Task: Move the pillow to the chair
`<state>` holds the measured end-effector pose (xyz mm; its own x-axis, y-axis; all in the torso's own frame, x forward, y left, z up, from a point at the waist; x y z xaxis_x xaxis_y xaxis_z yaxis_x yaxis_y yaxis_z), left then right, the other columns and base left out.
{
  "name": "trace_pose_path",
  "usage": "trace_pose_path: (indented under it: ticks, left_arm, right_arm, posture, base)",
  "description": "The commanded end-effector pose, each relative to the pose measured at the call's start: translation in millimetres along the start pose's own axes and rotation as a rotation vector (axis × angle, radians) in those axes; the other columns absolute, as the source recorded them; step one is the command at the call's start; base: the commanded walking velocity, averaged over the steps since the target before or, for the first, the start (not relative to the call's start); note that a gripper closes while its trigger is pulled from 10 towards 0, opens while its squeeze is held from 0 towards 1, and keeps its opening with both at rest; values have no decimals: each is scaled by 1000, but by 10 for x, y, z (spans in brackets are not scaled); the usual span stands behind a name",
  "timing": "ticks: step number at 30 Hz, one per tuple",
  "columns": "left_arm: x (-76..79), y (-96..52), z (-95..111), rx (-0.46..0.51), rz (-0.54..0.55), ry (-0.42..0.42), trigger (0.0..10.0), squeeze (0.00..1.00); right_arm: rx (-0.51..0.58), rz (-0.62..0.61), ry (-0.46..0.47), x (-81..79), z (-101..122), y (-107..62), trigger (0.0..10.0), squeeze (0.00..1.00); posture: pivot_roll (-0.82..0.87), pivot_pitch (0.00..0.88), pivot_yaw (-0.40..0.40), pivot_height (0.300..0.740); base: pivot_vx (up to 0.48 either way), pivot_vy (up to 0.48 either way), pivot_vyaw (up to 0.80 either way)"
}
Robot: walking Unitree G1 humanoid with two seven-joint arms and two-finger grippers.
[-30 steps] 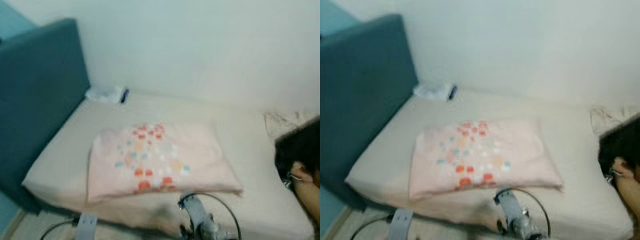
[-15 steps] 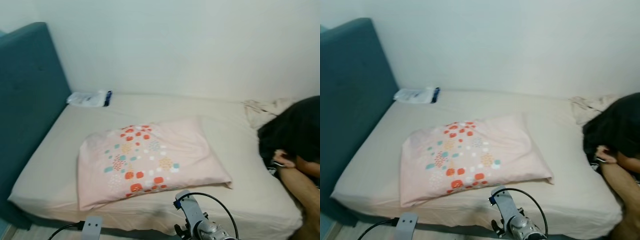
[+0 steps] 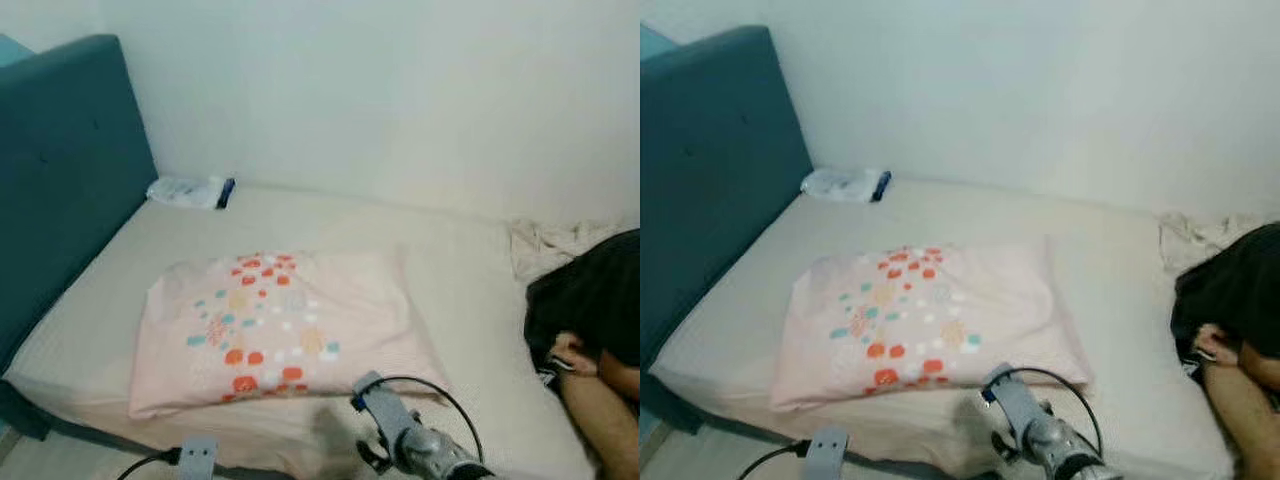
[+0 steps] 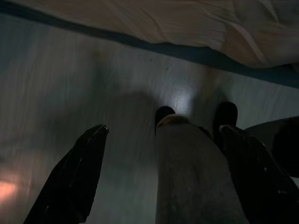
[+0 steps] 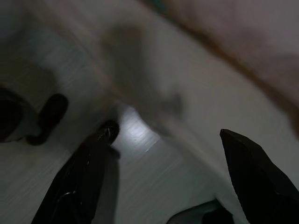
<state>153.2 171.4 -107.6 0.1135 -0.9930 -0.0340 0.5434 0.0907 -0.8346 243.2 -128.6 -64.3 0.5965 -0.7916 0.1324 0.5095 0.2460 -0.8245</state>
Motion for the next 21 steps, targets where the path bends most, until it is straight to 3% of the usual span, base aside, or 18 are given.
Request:
trace_pose_path:
  ticks: [1, 6, 12, 16, 19, 21]
  left_arm:
    - [-45, -7, -32, -9, 15, -17, 10000, 0]
    - [-49, -7, -36, -13, 12, 0, 10000, 0]
    - [-81, -7, -37, -14, 24, 17, 10000, 0]
    - [-85, 14, 83, 29, 46, -19, 10000, 0]
    - [1, 46, 372, 144, -2, -131, 10000, 0]
    - [15, 50, 437, 169, -13, -166, 10000, 0]
  right_arm:
    - [-18, 13, -2, -44, -60, 3, 10000, 0]
    - [-20, 11, 3, -43, -69, 1, 10000, 0]
    - [-24, 12, 5, -45, -90, -1, 10000, 0]
    - [-31, 7, 2, -34, -106, -4, 10000, 0]
    - [-31, 4, -12, -22, -106, -7, 10000, 0]
    - [-31, 3, -14, -19, -105, -7, 10000, 0]
  posture:
    - [7, 27, -66, 713]
    - [5, 30, -64, 713]
    - [2, 34, -64, 713]
    - [1, 35, -70, 713]
    - [3, 37, -78, 713]
    - [3, 37, -78, 713]
  base:
    - [0, 0, 0]
    - [0, 0, 0]
    - [0, -446, 0]
    - [0, 0, 0]
    - [0, 0, 0]
    - [0, 0, 0]
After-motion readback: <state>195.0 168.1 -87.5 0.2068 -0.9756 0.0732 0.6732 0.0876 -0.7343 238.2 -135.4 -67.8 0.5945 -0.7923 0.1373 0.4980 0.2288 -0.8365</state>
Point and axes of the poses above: a point about 5 cm out from each wrist's last joint towards the gripper, its own y axis pointing out of the wrist towards the gripper, its own z axis along the axis of the wrist's last joint, x = y × z, the point moved 1 cm from there along y, pointing out of the wrist towards the gripper, and after that the axes turned 2 degrees about -y, right-handed, at the moved point
